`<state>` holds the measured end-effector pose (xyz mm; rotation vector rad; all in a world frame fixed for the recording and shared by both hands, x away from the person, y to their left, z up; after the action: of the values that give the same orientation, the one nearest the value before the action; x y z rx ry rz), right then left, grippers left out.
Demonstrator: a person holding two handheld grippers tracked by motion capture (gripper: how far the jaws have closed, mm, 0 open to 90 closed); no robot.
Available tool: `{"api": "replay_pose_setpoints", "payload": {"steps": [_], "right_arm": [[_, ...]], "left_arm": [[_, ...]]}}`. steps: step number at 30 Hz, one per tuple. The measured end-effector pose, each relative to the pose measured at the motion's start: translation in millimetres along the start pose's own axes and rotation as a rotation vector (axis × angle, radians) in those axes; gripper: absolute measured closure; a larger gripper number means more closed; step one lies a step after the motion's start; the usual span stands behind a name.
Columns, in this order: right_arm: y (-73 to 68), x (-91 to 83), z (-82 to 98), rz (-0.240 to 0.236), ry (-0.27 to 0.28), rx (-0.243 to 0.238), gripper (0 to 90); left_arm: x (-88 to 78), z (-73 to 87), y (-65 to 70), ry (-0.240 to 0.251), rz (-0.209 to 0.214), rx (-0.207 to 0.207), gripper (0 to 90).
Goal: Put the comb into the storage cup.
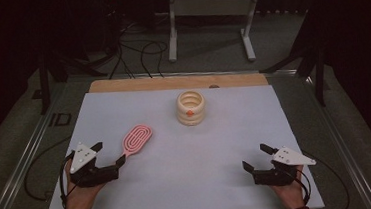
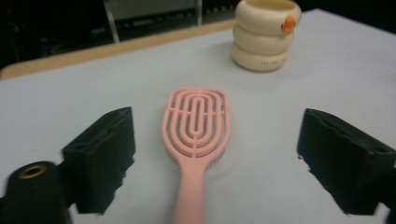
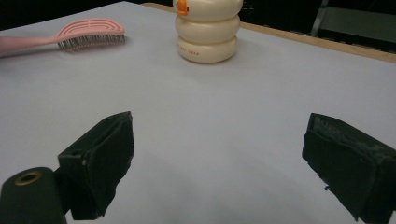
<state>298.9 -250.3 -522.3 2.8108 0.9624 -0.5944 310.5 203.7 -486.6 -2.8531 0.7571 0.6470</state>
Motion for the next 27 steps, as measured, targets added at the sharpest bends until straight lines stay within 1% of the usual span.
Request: {"api": "replay_pose_setpoints", "payload": {"steps": [2, 3, 4, 5, 6, 7, 10, 11, 14, 15, 16, 17, 18, 20, 22, 23, 25, 27], "right_arm": [[0.2, 0.3, -0.2, -0.002, 0.004, -0.001, 9.2], [0.2, 0.3, -0.2, -0.002, 0.004, -0.001, 9.2], [0.2, 0.6, -0.2, -0.003, 0.006, -0.001, 9.2], [0.2, 0.6, -0.2, -0.003, 0.006, -0.001, 9.2], [0.8, 1.5, -0.2, -0.002, 0.008, -0.006, 9.2], [1.2, 2.0, -0.3, -0.004, 0.011, -0.007, 9.2], [1.6, 0.7, -2.6, -0.002, 0.031, -0.011, 9.2], [1.8, 0.4, -3.3, -0.002, 0.037, -0.012, 9.2], [2.5, -0.6, -4.8, 0.001, 0.05, -0.015, 9.2], [2.5, -0.6, -4.8, 0.001, 0.05, -0.015, 9.2], [3.7, -2.1, -6.3, 0.009, 0.061, -0.02, 9.2], [3.6, -2.6, -7.6, 0.007, 0.073, -0.02, 9.2], [4.4, -3.4, -8.3, 0.009, 0.08, -0.02, 9.2], [5.2, -3.7, -9.3, 0.013, 0.088, -0.019, 9.2], [7.8, -4.7, -11.5, 0.008, 0.108, 0.001, 9.2], [9.1, -4.7, -12.5, 0.011, 0.117, 0.002, 9.2], [9.7, -4.8, -13.2, 0.012, 0.12, 0.008, 9.2], [11.2, -4.0, -14.5, 0.006, 0.127, 0.015, 9.2]], "left_arm": [[-5.7, 1.8, -3.0, 0.018, -0.005, 0.009, 5.8], [-5.7, 1.8, -3.0, 0.018, -0.005, 0.009, 3.1], [-10.0, 3.7, -6.7, 0.031, -0.027, 0.02, 3.1], [-10.0, 3.7, -6.7, 0.031, -0.027, 0.02, 0.3], [-14.8, 5.0, -10.1, 0.06, -0.033, 0.013, 0.3], [-17.4, 5.8, -12.3, 0.07, -0.045, 0.017, 0.0], [-25.3, 9.7, -18.5, 0.108, -0.057, 0.01, 0.0], [-25.3, 9.7, -18.5, 0.108, -0.057, 0.01, 0.0], [-28.5, 17.2, -22.3, 0.114, -0.059, 0.006, 0.0], [-28.5, 17.2, -22.3, 0.114, -0.059, 0.006, 0.0], [-28.9, 18.5, -23.5, 0.119, -0.063, 0.006, 0.0], [-28.9, 19.2, -24.2, 0.124, -0.062, -0.003, 0.0], [-28.0, 19.7, -24.7, 0.128, -0.054, -0.01, 0.0], [-27.7, 19.5, -24.7, 0.133, -0.054, -0.01, 0.0], [-26.9, 18.7, -24.1, 0.139, -0.047, -0.012, 0.0], [-26.4, 17.7, -23.5, 0.149, -0.05, -0.01, 0.0], [-26.4, 17.7, -23.5, 0.149, -0.05, -0.01, 0.0], [-26.6, 15.9, -23.7, 0.164, -0.055, -0.009, 0.0]]}}
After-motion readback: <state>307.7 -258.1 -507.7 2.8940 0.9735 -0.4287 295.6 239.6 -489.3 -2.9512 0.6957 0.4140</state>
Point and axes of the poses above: each handheld gripper's, and its own axes: x roughly forward along the jaws, z roughly out of its underside, y roughly to its right, the point moved 8 cm from there along x, roughly forward along the jaws
